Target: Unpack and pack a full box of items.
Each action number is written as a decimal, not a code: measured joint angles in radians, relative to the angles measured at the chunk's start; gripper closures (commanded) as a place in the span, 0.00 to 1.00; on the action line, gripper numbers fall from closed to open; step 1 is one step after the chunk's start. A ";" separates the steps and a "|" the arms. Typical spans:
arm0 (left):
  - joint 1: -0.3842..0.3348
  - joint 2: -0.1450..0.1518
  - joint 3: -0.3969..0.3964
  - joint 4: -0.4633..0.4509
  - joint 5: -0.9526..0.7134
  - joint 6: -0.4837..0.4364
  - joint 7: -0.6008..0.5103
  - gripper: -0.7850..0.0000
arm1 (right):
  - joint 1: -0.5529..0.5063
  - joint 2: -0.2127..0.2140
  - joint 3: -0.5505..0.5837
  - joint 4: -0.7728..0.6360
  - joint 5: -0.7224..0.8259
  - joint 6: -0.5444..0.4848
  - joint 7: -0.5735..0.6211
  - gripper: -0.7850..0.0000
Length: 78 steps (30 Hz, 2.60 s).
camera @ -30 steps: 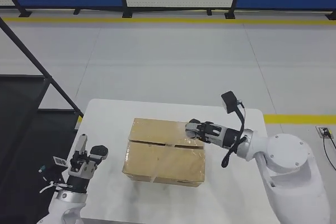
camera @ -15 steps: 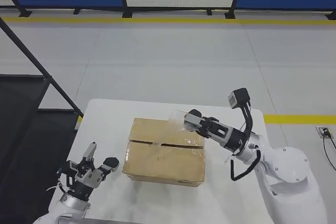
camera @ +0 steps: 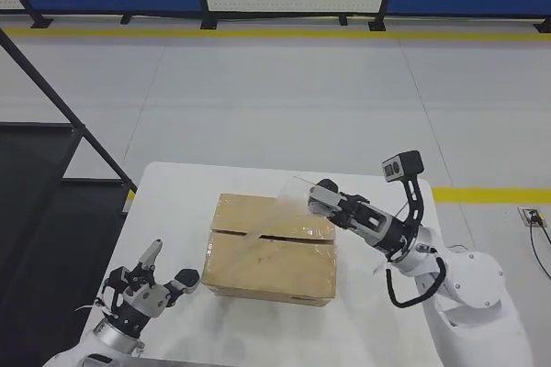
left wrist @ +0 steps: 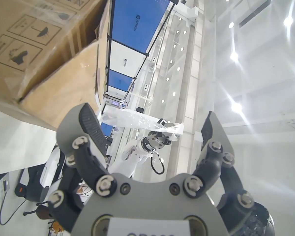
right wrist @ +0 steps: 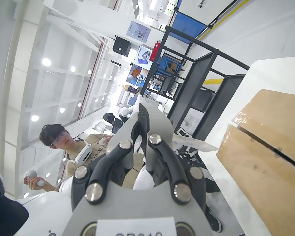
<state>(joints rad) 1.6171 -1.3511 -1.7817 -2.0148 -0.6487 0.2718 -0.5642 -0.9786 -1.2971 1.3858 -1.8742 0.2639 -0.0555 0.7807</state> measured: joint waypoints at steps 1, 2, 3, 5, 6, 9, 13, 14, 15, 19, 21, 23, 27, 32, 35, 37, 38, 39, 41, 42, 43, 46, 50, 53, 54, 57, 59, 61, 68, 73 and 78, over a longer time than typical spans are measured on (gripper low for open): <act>-0.003 0.000 0.010 -0.002 -0.003 0.011 0.008 0.00 | -0.002 0.001 0.003 0.004 0.001 -0.022 0.004 1.00; -0.006 0.001 0.019 -0.005 0.001 0.021 0.017 0.00 | -0.005 0.002 0.005 0.007 0.001 -0.043 0.006 1.00; -0.010 0.002 0.032 -0.009 0.014 0.031 0.028 0.00 | -0.009 0.003 0.007 0.009 -0.003 -0.068 0.007 1.00; -0.015 0.003 0.052 -0.012 0.025 0.044 0.039 0.00 | -0.015 0.005 0.009 0.009 -0.012 -0.099 0.002 1.00; -0.018 0.004 0.064 -0.014 0.029 0.050 0.048 0.00 | -0.020 0.006 0.009 0.007 -0.022 -0.118 -0.006 1.00; -0.031 0.004 0.097 -0.013 0.032 0.069 0.072 0.00 | -0.034 0.007 0.007 0.002 -0.041 -0.159 -0.026 1.00; -0.054 0.006 0.136 -0.005 0.038 0.078 0.090 0.00 | -0.044 0.009 0.000 0.001 -0.048 -0.194 -0.044 1.00; -0.060 0.006 0.144 -0.002 0.038 0.079 0.095 0.18 | -0.045 0.009 -0.001 0.002 -0.048 -0.200 -0.045 1.00; -0.069 0.006 0.155 0.003 0.038 0.079 0.102 0.45 | -0.045 0.010 -0.002 0.005 -0.047 -0.206 -0.045 1.00; -0.100 0.006 0.186 0.025 0.072 0.059 0.146 0.40 | -0.044 0.012 -0.006 0.016 -0.043 -0.225 -0.042 1.00; -0.118 0.006 0.199 0.040 0.062 0.064 0.166 0.45 | -0.044 0.013 -0.007 0.022 -0.042 -0.239 -0.041 1.00; -0.131 0.007 0.207 0.048 0.061 0.075 0.174 0.51 | -0.046 0.015 -0.008 0.023 -0.041 -0.252 -0.040 1.00; -0.148 0.011 0.226 0.056 0.080 0.091 0.165 0.88 | -0.056 0.018 -0.006 0.018 -0.041 -0.271 -0.043 1.00; -0.161 0.014 0.235 0.072 0.083 0.086 0.167 1.00 | -0.056 0.021 -0.008 0.018 -0.039 -0.268 -0.036 1.00; -0.171 0.015 0.228 0.076 0.067 0.072 0.183 1.00 | -0.045 0.026 -0.011 0.025 -0.054 -0.267 0.003 0.58; -0.178 0.014 0.218 0.070 0.048 0.054 0.204 1.00 | -0.038 0.030 -0.011 0.028 -0.081 -0.266 0.028 0.00; -0.181 0.014 0.214 0.067 0.041 0.046 0.215 1.00 | -0.037 0.031 -0.009 0.029 -0.093 -0.265 0.030 0.00; -0.185 0.014 0.209 0.062 0.033 0.035 0.230 1.00 | -0.037 0.033 -0.008 0.029 -0.109 -0.265 0.029 0.00; -0.192 0.014 0.204 0.055 0.024 0.024 0.247 1.00 | -0.038 0.035 -0.006 0.029 -0.128 -0.263 0.025 0.00; -0.197 0.014 0.200 0.052 0.020 0.018 0.258 1.00 | -0.040 0.036 -0.004 0.029 -0.137 -0.261 0.019 0.00; -0.202 0.014 0.197 0.049 0.016 0.015 0.265 1.00 | -0.042 0.037 -0.003 0.029 -0.143 -0.261 0.015 0.00; -0.215 0.014 0.192 0.041 0.003 0.009 0.285 1.00 | -0.051 0.040 0.007 0.029 -0.153 -0.266 -0.001 0.00; -0.231 0.015 0.192 0.034 0.011 -0.003 0.306 1.00 | -0.068 0.045 0.023 0.026 -0.150 -0.275 -0.009 0.00; -0.245 0.016 0.193 0.036 0.014 -0.015 0.322 1.00 | -0.083 0.049 0.040 0.020 -0.151 -0.280 -0.022 0.00; -0.250 0.016 0.192 0.036 0.016 -0.021 0.329 1.00 | -0.090 0.051 0.047 0.018 -0.157 -0.282 -0.033 0.00; -0.259 0.017 0.185 0.038 0.010 -0.032 0.343 1.00 | -0.107 0.054 0.061 0.012 -0.179 -0.281 -0.063 0.00; -0.260 0.017 0.180 0.039 0.003 -0.038 0.351 1.00 | -0.116 0.055 0.070 0.009 -0.207 -0.273 -0.090 0.00; -0.257 0.017 0.175 0.041 -0.007 -0.046 0.360 1.00 | -0.124 0.057 0.071 0.004 -0.241 -0.260 -0.118 0.00; -0.237 0.017 0.181 0.063 -0.006 -0.073 0.385 1.00 | -0.116 0.061 0.059 0.033 -0.292 -0.229 -0.140 0.00; -0.236 0.015 0.198 0.086 -0.002 -0.083 0.416 1.00 | -0.104 0.060 0.055 0.067 -0.344 -0.189 -0.221 0.00; -0.238 0.014 0.214 0.096 0.002 -0.095 0.438 1.00 | -0.104 0.060 0.059 0.092 -0.343 -0.171 -0.264 0.00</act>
<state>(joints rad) 1.3795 -1.3372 -1.5674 -1.9190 -0.6465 0.1772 -0.1265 -1.0824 -1.2366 1.4449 -1.7817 -0.0794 -0.2270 0.5164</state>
